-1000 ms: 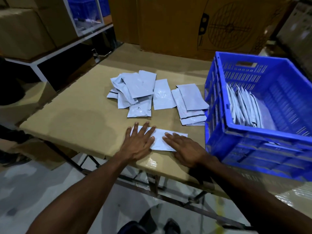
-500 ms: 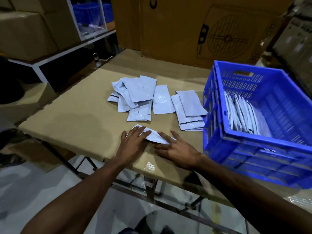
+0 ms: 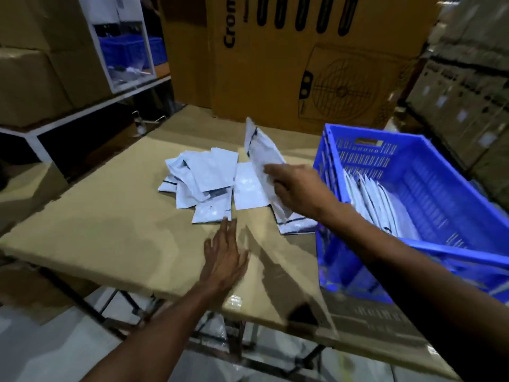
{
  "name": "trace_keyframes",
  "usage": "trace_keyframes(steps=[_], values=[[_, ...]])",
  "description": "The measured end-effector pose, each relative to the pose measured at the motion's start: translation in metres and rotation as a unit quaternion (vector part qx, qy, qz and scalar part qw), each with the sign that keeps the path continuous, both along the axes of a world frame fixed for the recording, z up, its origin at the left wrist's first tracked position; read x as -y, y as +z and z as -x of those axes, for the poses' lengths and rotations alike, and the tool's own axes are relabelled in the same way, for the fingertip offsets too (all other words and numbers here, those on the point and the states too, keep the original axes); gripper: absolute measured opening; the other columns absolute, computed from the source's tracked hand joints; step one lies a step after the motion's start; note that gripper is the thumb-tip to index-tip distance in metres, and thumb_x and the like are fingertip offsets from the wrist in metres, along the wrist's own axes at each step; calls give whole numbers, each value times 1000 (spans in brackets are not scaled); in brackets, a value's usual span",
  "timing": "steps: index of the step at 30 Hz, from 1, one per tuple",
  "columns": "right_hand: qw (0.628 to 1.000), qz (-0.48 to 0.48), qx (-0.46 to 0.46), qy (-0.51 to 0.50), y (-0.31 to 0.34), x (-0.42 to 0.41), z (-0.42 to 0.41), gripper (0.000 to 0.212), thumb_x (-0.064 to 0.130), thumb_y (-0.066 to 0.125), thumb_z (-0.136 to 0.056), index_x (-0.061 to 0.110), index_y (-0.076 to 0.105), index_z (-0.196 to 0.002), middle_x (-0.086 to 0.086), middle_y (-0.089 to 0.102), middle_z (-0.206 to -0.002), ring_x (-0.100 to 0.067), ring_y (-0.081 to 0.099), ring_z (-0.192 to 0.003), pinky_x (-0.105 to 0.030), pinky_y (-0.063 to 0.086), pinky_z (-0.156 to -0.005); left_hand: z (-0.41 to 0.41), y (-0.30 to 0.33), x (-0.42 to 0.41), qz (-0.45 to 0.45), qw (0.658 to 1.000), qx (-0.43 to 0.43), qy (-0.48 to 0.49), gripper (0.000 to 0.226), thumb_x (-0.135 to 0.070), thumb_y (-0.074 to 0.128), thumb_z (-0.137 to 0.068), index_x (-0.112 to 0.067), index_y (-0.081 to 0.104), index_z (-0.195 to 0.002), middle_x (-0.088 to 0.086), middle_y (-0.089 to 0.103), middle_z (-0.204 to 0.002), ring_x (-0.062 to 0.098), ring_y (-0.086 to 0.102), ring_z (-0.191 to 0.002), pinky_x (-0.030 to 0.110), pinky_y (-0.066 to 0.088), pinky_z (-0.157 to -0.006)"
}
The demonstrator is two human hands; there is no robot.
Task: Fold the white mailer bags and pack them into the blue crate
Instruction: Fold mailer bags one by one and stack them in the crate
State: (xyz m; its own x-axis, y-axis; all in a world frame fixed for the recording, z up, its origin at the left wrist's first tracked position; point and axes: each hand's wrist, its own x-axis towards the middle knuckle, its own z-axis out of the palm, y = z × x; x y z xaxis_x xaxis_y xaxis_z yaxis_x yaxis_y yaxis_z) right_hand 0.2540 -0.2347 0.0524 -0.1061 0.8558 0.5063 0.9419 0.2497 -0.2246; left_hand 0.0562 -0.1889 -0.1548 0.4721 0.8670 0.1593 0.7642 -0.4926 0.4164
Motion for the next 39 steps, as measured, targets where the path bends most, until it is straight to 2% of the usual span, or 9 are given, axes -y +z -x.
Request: trace_keyframes(steps=[6, 9, 12, 14, 19, 25, 29, 33, 39], values=[[987, -98, -109, -67, 58, 6, -58, 35, 4, 59, -83, 9, 72, -114, -7, 77, -95, -14, 71, -83, -28, 54, -81, -42, 2, 11, -9, 997, -66, -47, 83, -61, 9, -89, -20, 10, -161, 9, 10, -168, 31, 25, -149, 60, 22, -115], [981, -119, -111, -102, 72, 14, -88, 33, 3, 60, -83, 7, 73, -113, -8, 77, -97, -16, 72, -87, -20, 50, -82, -58, 1, 9, -8, 995, -81, -60, 81, -60, 6, -90, -22, 13, -161, 8, 10, -168, 30, 23, -150, 59, 21, -115], [976, -129, -116, -135, 80, 28, -117, 32, 5, 59, -84, 9, 73, -113, -8, 77, -97, -18, 73, -87, -27, 55, -84, -72, 1, 6, 6, 994, -82, -69, 72, -58, 18, -96, -22, 16, -159, 8, 9, -168, 29, 20, -151, 61, 19, -115], [975, -132, -48, -172, 78, 38, -141, 33, 14, 57, -84, 12, 73, -112, -13, 76, -93, -28, 73, -85, -39, 57, -78, -83, 2, 6, 18, 994, -85, -72, 67, -51, 30, -102, -22, 13, -160, 7, 4, -168, 29, 14, -152, 63, 15, -116], [929, 129, 155, -310, 32, 65, -203, 30, 24, 53, -85, 22, 63, -113, -21, 69, -101, -41, 66, -90, -41, 53, -71, -106, 8, 14, 28, 992, -107, -58, 70, -56, 29, -101, -29, 0, -159, 2, -5, -168, 30, 0, -154, 73, 6, -112], [830, 375, 274, -308, -27, 90, -246, 29, 10, 49, -88, 15, 61, -114, -10, 63, -122, -34, 65, -109, -40, 54, -79, -109, 5, 14, 8, 992, -118, -49, 70, -59, 21, -94, -30, 13, -157, 2, 7, -167, 29, 6, -153, 76, 7, -109], [807, 461, 235, -284, -44, 81, -253, 29, 16, 54, -88, 16, 62, -116, -14, 62, -122, -35, 64, -109, -36, 52, -80, -110, 4, 15, -3, 991, -131, -42, 71, -58, 17, -92, -29, 18, -156, 2, 10, -166, 27, 10, -153, 76, 8, -108], [830, 440, 211, -269, -58, 74, -259, 30, 31, 53, -92, 17, 56, -119, -19, 60, -120, -39, 62, -109, -38, 49, -82, -110, 5, 15, -8, 990, -139, -36, 69, -57, 19, -93, -28, 19, -156, 1, 10, -166, 25, 13, -152, 75, 9, -109], [833, 444, 100, -315, -76, 63, -273, 63, 59, 40, -96, 11, 35, -137, -24, 54, -134, -41, 55, -119, -43, 47, -91, -111, 5, 17, -19, 989, -144, -29, 71, -56, 17, -91, -26, 25, -155, 3, 16, -166, 25, 17, -151, 75, 9, -110]])
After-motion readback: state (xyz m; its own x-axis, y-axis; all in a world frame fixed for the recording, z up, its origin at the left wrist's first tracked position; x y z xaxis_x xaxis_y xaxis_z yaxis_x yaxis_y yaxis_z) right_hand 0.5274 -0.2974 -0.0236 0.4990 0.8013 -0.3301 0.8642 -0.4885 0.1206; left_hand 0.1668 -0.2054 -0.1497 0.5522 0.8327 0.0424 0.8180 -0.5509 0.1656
